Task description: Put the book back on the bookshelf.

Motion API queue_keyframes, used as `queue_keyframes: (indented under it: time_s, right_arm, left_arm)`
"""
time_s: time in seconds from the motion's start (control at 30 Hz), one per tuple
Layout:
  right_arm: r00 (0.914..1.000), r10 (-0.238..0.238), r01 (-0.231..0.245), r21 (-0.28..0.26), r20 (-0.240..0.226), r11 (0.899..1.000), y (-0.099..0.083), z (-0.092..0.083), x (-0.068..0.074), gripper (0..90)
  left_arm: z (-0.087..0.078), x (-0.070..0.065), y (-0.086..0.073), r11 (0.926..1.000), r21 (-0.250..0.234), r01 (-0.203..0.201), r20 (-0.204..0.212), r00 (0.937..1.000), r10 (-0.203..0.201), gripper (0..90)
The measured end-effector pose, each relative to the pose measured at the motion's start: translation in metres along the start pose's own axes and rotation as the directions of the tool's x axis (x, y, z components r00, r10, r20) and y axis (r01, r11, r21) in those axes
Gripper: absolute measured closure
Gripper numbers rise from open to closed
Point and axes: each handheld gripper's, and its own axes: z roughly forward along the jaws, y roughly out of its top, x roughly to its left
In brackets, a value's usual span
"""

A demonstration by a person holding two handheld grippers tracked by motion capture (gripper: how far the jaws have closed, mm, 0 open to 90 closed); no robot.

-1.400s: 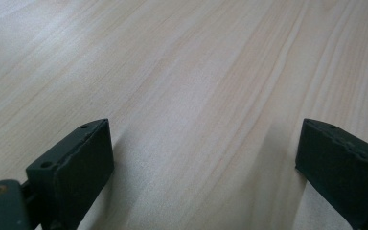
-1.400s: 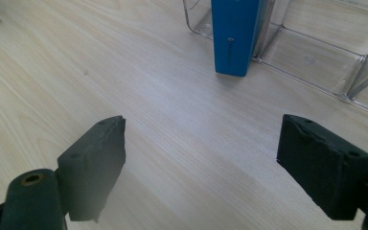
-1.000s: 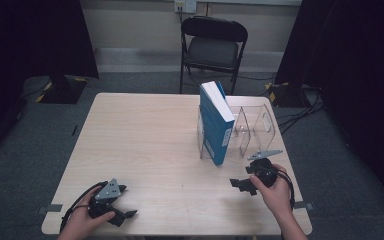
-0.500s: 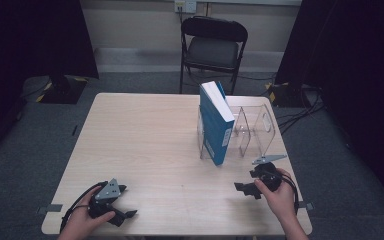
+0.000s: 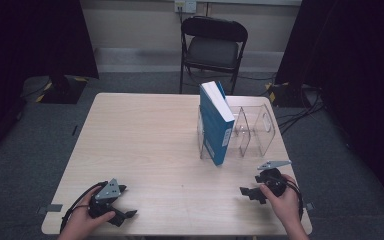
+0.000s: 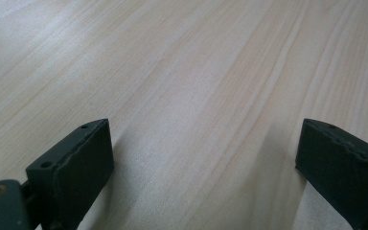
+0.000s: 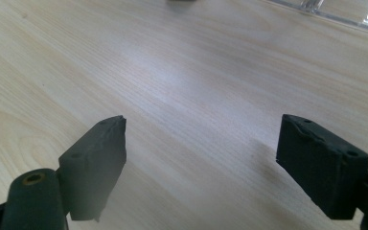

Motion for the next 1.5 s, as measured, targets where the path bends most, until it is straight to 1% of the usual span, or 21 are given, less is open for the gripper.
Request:
queue_keyframes:
  time_s: [0.07, 0.17, 0.2, 0.27, 0.3, 0.37, 0.43, 0.47, 0.5, 0.57, 0.73, 0.87, 0.9, 0.93, 0.97, 1.13, 1.2, 1.37, 1.43, 1.5]
  right_arm:
    - [1.0000, 0.009, -0.009, 0.006, -0.002, 1.000, -0.003, 0.001, -0.001, 17.0]
    - [1.0000, 0.008, -0.008, 0.011, 0.000, 1.000, -0.006, 0.002, -0.002, 17.0]
    - [1.0000, 0.000, 0.000, 0.012, 0.004, 1.000, -0.007, 0.002, -0.003, 17.0]
    - [0.9999, 0.012, -0.012, 0.016, 0.004, 1.000, -0.011, 0.003, -0.004, 17.0]
    - [1.0000, 0.009, -0.009, 0.017, 0.002, 1.000, -0.012, 0.003, -0.005, 16.9]
    - [0.9998, 0.016, -0.016, 0.020, 0.008, 1.000, -0.014, 0.003, -0.006, 17.0]
    - [0.9999, 0.012, -0.012, 0.019, 0.009, 1.000, -0.015, 0.004, -0.007, 16.9]
    - [0.9998, 0.008, -0.008, 0.020, 0.019, 1.000, -0.017, 0.004, -0.008, 16.8]
    - [0.9996, 0.016, -0.017, 0.024, 0.022, 1.000, -0.018, 0.004, -0.007, 16.7]
    - [0.9996, 0.009, -0.010, 0.020, 0.027, 1.000, -0.020, 0.004, -0.008, 16.6]
    - [0.9996, 0.003, -0.003, -0.005, 0.028, 1.000, -0.023, 0.004, -0.009, 16.0]
    - [0.9991, -0.007, 0.010, -0.062, 0.043, 0.998, -0.030, 0.006, -0.008, 15.3]
    - [0.9991, -0.007, 0.010, -0.062, 0.043, 0.998, -0.030, 0.006, -0.008, 15.3]
    - [0.9987, -0.014, 0.018, -0.078, 0.049, 0.997, -0.032, 0.006, -0.008, 15.2]
    - [0.9981, -0.019, 0.026, -0.115, 0.058, 0.993, -0.035, 0.008, -0.008, 15.2]
    - [0.9972, -0.015, 0.027, -0.169, 0.073, 0.985, -0.040, 0.010, -0.008, 15.2]
    - [0.9965, -0.022, 0.037, -0.189, 0.080, 0.981, -0.042, 0.012, -0.008, 15.2]
    - [0.9950, -0.034, 0.051, -0.182, 0.094, 0.982, -0.042, 0.012, -0.006, 15.2]
    - [0.9933, -0.047, 0.065, -0.177, 0.106, 0.982, -0.041, 0.013, -0.005, 15.3]
    - [0.9893, -0.075, 0.095, -0.163, 0.125, 0.982, -0.041, 0.014, -0.003, 14.9]
  left_arm:
    - [0.000, 0.000, 0.000, 1.0000, 0.000, 0.000, 0.000, 1.0000, 0.000, 5.3]
    - [0.000, 0.000, 0.000, 1.0000, 0.000, 0.000, 0.000, 1.0000, 0.000, 5.3]
    - [0.000, 0.000, 0.000, 1.0000, 0.000, -0.001, 0.000, 1.0000, 0.001, 5.3]
    - [0.000, 0.000, 0.000, 1.0000, 0.000, 0.000, 0.000, 1.0000, 0.000, 5.3]
    - [0.000, 0.000, 0.000, 1.0000, 0.000, 0.000, 0.000, 1.0000, 0.000, 5.3]
    - [0.000, 0.000, 0.000, 1.0000, 0.000, 0.000, 0.000, 1.0000, 0.000, 5.3]
    - [0.000, 0.000, 0.000, 1.0000, 0.000, 0.000, 0.000, 1.0000, 0.000, 5.3]
    - [0.000, 0.000, 0.000, 1.0000, 0.001, 0.000, 0.000, 1.0000, 0.000, 5.3]
    - [0.000, 0.000, 0.000, 1.0000, 0.000, -0.001, 0.000, 1.0000, 0.001, 5.3]
    - [0.000, 0.000, 0.000, 1.0000, 0.000, -0.001, 0.000, 1.0000, 0.001, 5.3]
    - [0.000, 0.000, 0.000, 1.0000, 0.000, 0.000, 0.000, 1.0000, 0.000, 5.3]
    - [0.000, 0.000, 0.000, 1.0000, 0.001, -0.001, 0.000, 1.0000, 0.001, 5.3]
    - [0.000, 0.000, 0.000, 1.0000, 0.001, -0.001, 0.000, 1.0000, 0.001, 5.3]
    - [0.000, 0.000, 0.000, 1.0000, 0.000, -0.001, 0.000, 1.0000, 0.001, 5.3]
    - [0.000, 0.000, 0.000, 1.0000, 0.001, -0.001, 0.000, 1.0000, 0.001, 5.3]
    - [0.000, 0.000, 0.000, 1.0000, 0.001, -0.001, 0.000, 1.0000, 0.001, 5.3]
    - [0.000, 0.000, 0.000, 1.0000, 0.000, -0.001, 0.000, 1.0000, 0.001, 5.3]
    - [0.000, 0.000, 0.000, 1.0000, 0.000, 0.000, 0.000, 1.0000, 0.000, 5.3]
    - [0.000, 0.000, 0.000, 1.0000, 0.000, -0.001, 0.000, 1.0000, 0.001, 5.3]
    - [0.000, 0.000, 0.000, 1.0000, 0.000, -0.001, 0.000, 1.0000, 0.001, 5.3]
